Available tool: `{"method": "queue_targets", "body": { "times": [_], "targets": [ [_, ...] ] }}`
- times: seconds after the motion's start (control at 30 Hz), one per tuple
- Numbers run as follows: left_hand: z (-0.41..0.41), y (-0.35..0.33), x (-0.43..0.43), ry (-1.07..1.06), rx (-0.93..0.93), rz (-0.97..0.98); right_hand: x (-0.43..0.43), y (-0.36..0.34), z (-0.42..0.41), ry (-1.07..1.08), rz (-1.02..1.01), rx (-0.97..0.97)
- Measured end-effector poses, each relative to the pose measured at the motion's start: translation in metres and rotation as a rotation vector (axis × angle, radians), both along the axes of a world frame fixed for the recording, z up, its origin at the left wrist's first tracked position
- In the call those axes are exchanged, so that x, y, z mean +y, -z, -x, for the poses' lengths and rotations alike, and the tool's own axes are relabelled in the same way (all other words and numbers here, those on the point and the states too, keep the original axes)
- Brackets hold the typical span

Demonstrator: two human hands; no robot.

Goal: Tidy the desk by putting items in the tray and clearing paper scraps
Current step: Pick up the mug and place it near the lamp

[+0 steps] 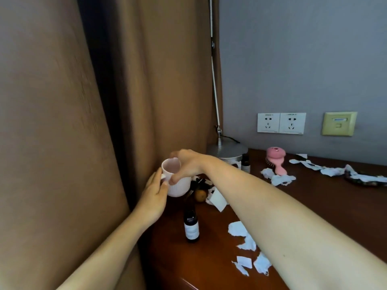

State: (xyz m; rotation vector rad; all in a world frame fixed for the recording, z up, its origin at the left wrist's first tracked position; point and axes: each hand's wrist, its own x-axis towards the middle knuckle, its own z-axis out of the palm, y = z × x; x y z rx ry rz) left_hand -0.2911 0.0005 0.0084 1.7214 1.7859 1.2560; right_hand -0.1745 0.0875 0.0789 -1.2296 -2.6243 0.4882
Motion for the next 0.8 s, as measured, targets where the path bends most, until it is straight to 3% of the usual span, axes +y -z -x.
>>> {"method": "queue_targets", "body": {
  "times": [0.33, 0.63, 0.8],
  "targets": [
    [0.009, 0.031, 0.003, -0.003, 0.017, 0.104, 0.011, 0.019, 0.019, -0.01, 0.058, -0.052],
    [-0.002, 0.037, 0.024, 0.044, 0.001, 0.121, 0.028, 0.013, 0.011, -0.041, 0.046, -0.294],
    [-0.013, 0.033, 0.041, 0.091, -0.015, 0.155, 0.04, 0.015, 0.0, -0.008, 0.073, -0.273]
  ]
}}
